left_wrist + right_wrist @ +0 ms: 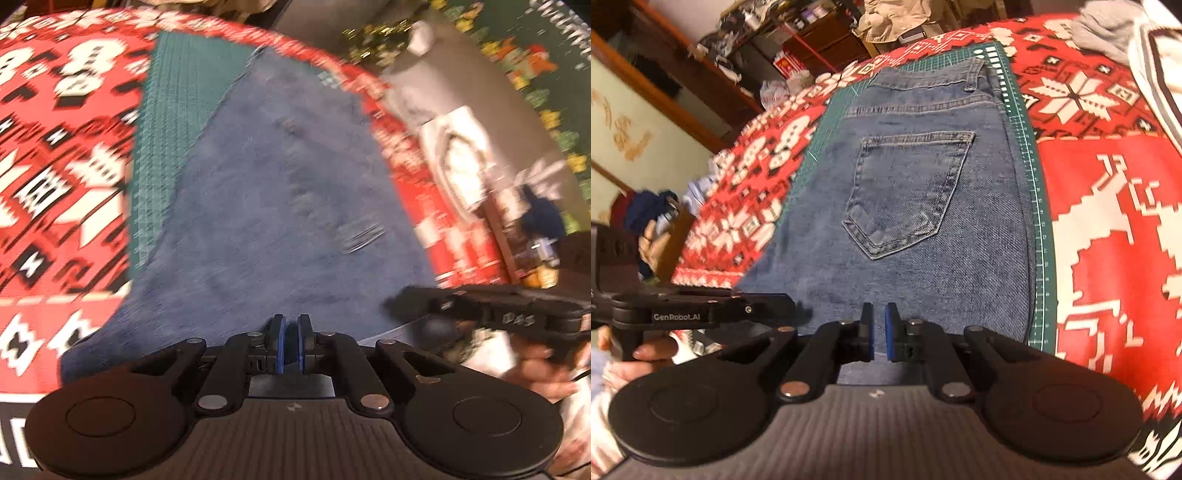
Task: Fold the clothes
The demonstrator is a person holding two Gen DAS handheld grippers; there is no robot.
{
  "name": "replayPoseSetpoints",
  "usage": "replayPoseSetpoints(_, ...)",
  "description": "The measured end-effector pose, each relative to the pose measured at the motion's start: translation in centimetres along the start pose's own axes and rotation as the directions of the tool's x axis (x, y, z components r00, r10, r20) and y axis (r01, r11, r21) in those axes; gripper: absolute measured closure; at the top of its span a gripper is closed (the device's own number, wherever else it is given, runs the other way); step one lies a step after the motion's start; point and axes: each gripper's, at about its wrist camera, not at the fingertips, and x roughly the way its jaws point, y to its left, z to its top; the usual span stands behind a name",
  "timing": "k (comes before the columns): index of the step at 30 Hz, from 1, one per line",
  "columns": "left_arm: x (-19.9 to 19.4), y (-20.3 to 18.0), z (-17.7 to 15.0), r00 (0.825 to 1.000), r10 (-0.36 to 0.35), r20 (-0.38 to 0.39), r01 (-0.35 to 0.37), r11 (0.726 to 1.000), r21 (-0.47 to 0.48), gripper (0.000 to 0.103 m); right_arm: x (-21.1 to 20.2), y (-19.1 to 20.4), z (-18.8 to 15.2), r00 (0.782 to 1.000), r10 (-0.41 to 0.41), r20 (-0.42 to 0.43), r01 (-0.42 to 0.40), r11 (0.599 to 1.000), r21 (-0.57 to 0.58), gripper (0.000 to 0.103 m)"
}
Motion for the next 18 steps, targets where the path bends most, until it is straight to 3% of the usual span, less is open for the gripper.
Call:
replayPoseSetpoints(2,-0.7,1.3,-0.5,1.000,-0.014,0.003,0.014,1.000,-0.025,0.101,0.3,-0.8,0.0,0.999,-0.042,-0.016,0.042,0.999,0.005,0.095)
replayPoseSetpoints(3,-1.2,1.9,-0.7,1.000,-0.015,0.007,0.016,0.999,-0.037,0.101,0.2,-1.6,0.0,0.999,-0.046,-0.019,0.046,0.999,0.022,0.103)
replayPoseSetpoints(8,-3.3,4.6,-1.6,0.999,-0.023,0.028,0.025,0.995,-0.096,0.101,-2.4,-5.4,0.2,0.999,-0.047,0.020,0.044,0.988,0.147,0.103)
replayPoseSetpoints(12,-4.5,5.4,-2.0,0.999,-0.025,0.034,0.029,0.991,-0.129,0.101,-3.5,-6.3,-0.1,0.997,-0.066,0.031,0.060,0.984,0.169,0.103)
replayPoseSetpoints(14,-5.2,5.4,-2.2,0.999,-0.003,0.039,0.008,0.993,-0.118,0.101,-4.1,-6.1,-0.1,0.997,-0.070,0.042,0.062,0.984,0.165,0.095)
replayPoseSetpoints(18,-6.2,5.0,-2.6,0.998,0.037,0.048,-0.033,0.997,-0.072,0.101,-4.4,-5.0,0.3,0.997,-0.040,0.064,0.030,0.990,0.141,0.094)
